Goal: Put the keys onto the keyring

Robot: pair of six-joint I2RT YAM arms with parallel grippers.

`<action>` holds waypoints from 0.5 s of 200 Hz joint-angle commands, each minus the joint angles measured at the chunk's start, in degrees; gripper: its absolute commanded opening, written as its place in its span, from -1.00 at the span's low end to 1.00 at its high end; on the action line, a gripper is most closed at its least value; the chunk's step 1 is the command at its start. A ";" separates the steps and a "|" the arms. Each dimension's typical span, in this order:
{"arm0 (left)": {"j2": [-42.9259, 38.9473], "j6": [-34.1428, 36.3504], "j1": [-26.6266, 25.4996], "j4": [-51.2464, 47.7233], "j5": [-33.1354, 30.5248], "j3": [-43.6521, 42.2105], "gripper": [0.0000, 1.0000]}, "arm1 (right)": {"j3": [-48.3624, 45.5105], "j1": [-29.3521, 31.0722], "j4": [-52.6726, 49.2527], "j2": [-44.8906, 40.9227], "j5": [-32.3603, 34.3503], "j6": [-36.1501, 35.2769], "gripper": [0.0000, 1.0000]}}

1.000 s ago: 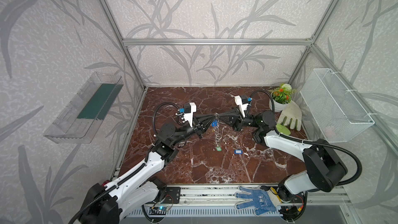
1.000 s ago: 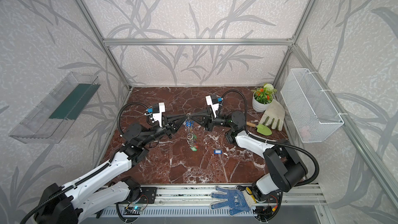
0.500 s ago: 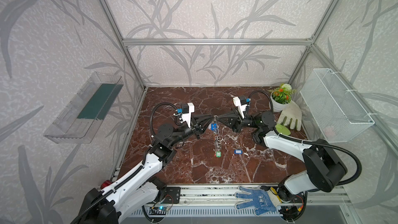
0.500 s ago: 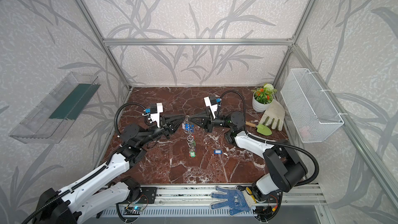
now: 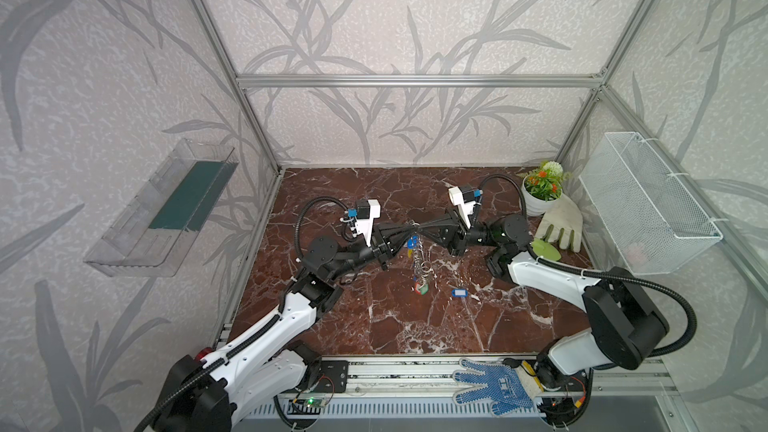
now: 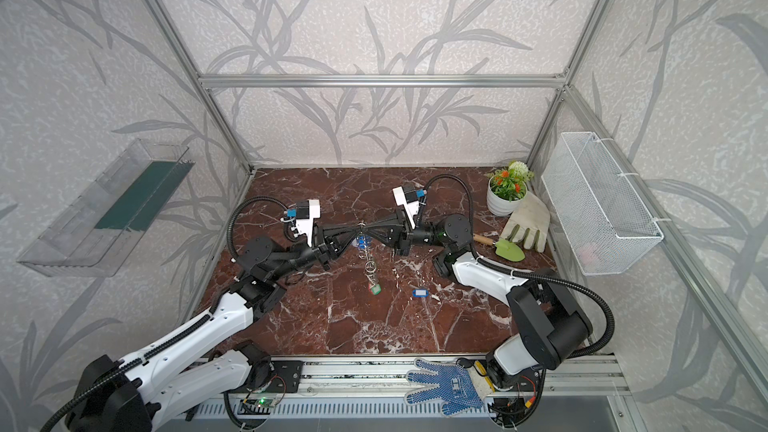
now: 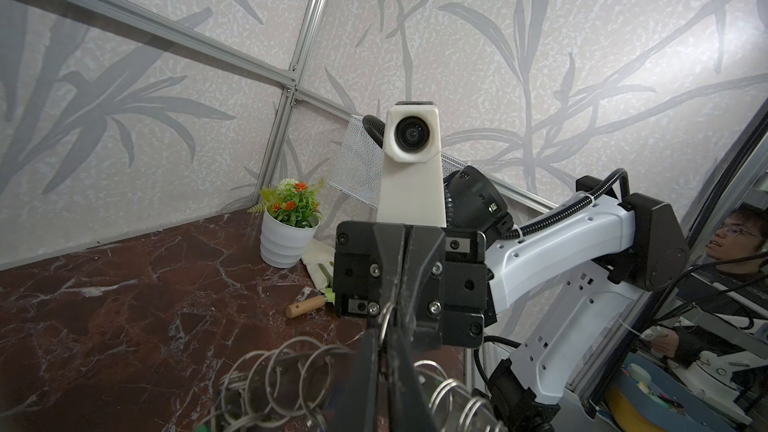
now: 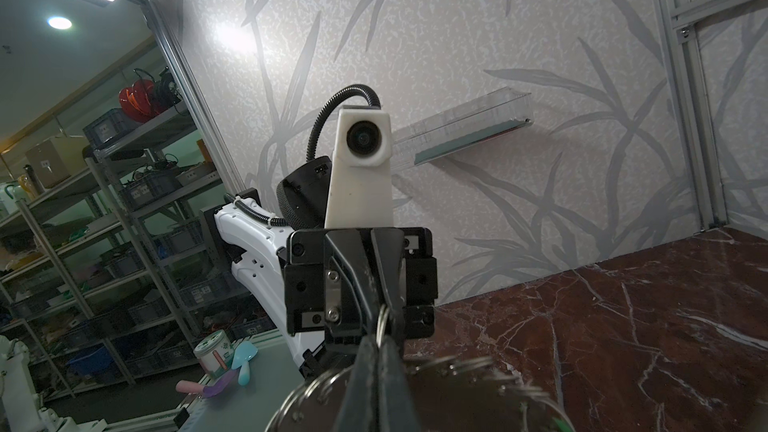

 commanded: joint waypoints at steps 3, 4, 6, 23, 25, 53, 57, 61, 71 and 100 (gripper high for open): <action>0.50 -0.49 -0.29 0.50 1.12 1.63 -1.00 | 2.97 0.67 4.39 -0.53 0.39 0.02 -1.00; 0.50 -0.52 -0.29 0.52 1.09 1.68 -1.00 | 3.02 0.64 4.39 -0.52 0.40 0.05 -1.00; 0.55 -0.54 -0.29 0.47 1.07 1.71 -1.00 | 2.98 0.66 4.39 -0.53 0.34 0.08 -1.00; 0.45 -0.56 -0.33 -0.16 0.67 2.06 -1.00 | 2.89 0.75 4.41 -0.65 0.32 -0.17 -1.00; 0.43 -0.50 -0.30 -0.42 0.55 2.11 -1.00 | 2.82 0.71 4.44 -0.65 0.30 -0.24 -1.00; -1.68 3.52 -0.32 -7.39 -0.98 3.69 -1.00 | 2.55 0.71 4.39 -1.09 -0.19 -0.44 -0.82; -2.12 4.72 -0.31 -9.52 -1.06 4.36 -1.00 | 2.46 0.78 4.39 -1.19 -0.06 -0.53 -0.72; -2.56 5.97 -0.33 -11.87 -1.11 5.03 -1.00 | 2.14 0.70 4.44 -1.37 0.03 -0.69 -0.66; -3.66 9.16 -0.36 -17.61 -0.73 7.17 -1.00 | 1.26 0.70 4.39 -2.17 0.23 -1.49 -0.51; -5.56 19.07 -0.30 -34.57 1.06 14.11 -1.00 | -1.50 -0.80 4.39 -4.39 1.31 -2.66 -0.36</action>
